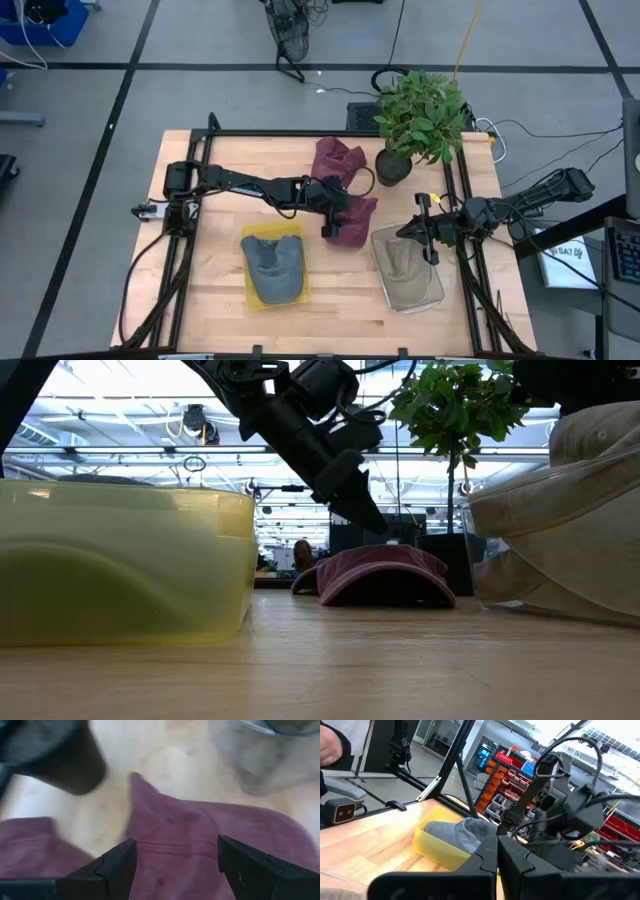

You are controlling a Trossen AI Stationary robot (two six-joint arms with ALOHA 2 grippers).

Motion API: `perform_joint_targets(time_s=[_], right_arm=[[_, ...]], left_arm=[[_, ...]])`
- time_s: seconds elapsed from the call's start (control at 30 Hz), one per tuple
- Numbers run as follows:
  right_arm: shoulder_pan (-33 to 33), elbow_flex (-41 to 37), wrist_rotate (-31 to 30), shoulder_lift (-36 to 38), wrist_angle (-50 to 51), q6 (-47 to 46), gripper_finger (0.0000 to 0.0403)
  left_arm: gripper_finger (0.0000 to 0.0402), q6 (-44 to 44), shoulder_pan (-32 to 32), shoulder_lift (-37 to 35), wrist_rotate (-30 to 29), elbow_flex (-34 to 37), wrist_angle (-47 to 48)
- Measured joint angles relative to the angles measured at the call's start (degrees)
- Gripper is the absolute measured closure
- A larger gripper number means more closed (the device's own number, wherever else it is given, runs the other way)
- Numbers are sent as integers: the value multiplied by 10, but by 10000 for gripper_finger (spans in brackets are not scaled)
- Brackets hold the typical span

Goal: Pick & Place hat
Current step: Put the bottom red cap into the yellow bin

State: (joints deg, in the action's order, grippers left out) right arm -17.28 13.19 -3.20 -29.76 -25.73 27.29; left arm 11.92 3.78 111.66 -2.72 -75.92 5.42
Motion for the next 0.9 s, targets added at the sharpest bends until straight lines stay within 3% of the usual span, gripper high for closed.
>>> perform_joint_targets(time_s=[0.13, 0.4, 0.9], right_arm=[[0, 0, 0, 0, 2, 0, 403], [0, 0, 0, 0, 3, -9, 403], [0, 0, 0, 0, 2, -7, 403]], left_arm=[[141, -4, 0, -1, -15, 0, -11], [162, -41, -3, -1, 59, 0, 2], [176, -18, -18, 3, 35, 1, 36]])
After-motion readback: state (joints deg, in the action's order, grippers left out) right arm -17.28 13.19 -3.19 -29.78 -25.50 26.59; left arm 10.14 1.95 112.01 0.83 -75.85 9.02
